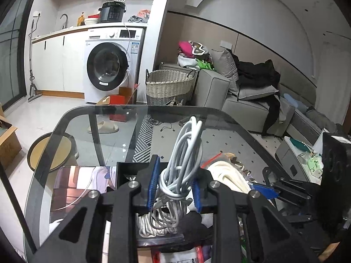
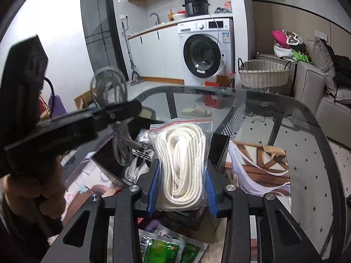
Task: Organize soft objects
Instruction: 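Lift the rope bag with the right tool while the left tool carries the cable over the box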
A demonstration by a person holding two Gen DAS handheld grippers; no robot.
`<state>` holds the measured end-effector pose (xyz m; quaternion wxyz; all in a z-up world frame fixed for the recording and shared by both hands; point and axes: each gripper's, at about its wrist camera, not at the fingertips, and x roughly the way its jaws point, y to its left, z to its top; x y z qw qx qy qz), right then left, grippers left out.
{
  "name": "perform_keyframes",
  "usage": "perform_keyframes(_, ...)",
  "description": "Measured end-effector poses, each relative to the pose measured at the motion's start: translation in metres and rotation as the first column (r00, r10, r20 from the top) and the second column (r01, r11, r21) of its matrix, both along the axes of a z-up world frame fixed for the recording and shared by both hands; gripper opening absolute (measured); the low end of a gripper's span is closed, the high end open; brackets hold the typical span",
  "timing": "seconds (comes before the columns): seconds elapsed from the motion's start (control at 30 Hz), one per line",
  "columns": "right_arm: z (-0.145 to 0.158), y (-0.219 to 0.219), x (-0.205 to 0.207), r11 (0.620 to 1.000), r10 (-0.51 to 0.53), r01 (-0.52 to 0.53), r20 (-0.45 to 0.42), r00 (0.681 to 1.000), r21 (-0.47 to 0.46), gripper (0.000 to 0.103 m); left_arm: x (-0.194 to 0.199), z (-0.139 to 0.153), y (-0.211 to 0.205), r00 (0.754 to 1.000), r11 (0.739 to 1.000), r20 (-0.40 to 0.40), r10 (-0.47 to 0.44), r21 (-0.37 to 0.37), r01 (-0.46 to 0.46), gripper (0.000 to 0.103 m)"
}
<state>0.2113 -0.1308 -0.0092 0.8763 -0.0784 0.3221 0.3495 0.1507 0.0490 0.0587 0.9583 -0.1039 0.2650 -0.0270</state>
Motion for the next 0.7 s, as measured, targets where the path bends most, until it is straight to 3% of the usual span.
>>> perform_keyframes(0.4, -0.008, 0.019, 0.016, 1.0, 0.017, -0.017, -0.035, 0.999, -0.012, 0.037, 0.011, -0.008, -0.006, 0.999, 0.998, -0.045, -0.026, 0.062, 0.029, 0.025)
perform_keyframes(0.47, -0.014, 0.026, 0.017, 0.999, 0.022, -0.024, -0.046, 0.999, -0.039, 0.037, 0.013, -0.011, -0.004, 0.998, 0.997, -0.058, -0.018, 0.068, 0.022, 0.025)
perform_keyframes(0.53, -0.015, 0.032, 0.014, 0.996, 0.024, -0.023, 0.001, 1.0, -0.087, 0.038, 0.015, -0.016, 0.0, 0.997, 0.998, -0.078, -0.016, 0.061, 0.02, 0.025)
perform_keyframes(0.7, -0.015, 0.031, 0.013, 0.99, 0.081, -0.081, -0.011, 0.997, -0.114, 0.04, 0.015, -0.025, -0.002, 0.993, 0.997, -0.118, -0.026, 0.071, 0.034, 0.025)
